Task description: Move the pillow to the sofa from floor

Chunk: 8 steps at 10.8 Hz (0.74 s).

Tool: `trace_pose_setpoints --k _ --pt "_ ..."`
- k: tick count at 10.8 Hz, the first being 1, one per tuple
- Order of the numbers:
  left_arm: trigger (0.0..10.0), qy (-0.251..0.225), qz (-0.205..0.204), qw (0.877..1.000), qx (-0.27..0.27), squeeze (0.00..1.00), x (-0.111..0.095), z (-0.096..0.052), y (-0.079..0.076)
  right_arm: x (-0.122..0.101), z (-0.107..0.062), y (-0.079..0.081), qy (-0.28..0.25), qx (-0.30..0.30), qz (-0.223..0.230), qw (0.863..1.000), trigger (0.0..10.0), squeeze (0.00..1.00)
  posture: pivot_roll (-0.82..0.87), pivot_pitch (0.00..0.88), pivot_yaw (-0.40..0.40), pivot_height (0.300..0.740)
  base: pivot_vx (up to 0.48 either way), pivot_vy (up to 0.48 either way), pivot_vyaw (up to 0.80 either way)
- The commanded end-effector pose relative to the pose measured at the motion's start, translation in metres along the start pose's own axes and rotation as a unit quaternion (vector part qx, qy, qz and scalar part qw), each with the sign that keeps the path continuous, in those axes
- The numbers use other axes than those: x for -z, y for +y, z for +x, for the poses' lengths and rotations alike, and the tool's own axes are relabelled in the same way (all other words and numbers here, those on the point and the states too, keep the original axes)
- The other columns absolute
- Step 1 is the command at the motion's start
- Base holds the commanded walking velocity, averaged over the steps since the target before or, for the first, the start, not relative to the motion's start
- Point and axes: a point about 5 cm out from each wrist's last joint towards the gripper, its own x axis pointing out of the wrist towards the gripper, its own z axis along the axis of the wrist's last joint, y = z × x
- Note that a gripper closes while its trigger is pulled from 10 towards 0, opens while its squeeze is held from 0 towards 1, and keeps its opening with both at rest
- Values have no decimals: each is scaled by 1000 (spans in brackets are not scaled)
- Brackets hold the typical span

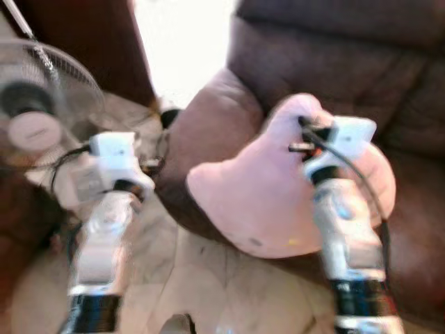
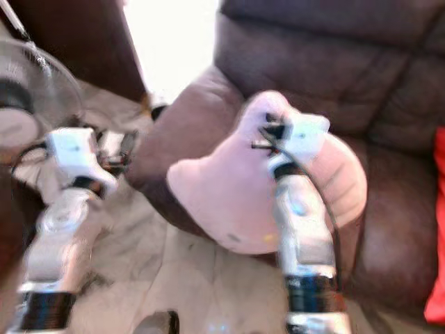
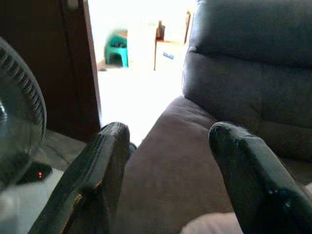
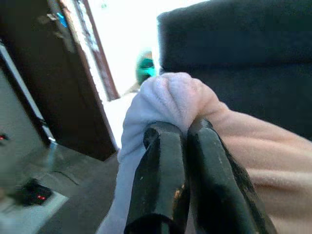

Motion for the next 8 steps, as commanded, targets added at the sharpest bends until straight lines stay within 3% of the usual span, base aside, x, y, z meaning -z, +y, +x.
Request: trace_pose_setpoints --k 1,8 --pt "10000 -2 -5 1000 18 0 -1 2 -11 -23 2 -6 -56 6 -2 998 10000 0 177 152 11 740 277 0 -500" --pt "10000 -3 -3 1000 12 0 -2 1 -9 -25 1 -1 -65 -7 1 998 10000 0 179 163 5 740 274 0 0"
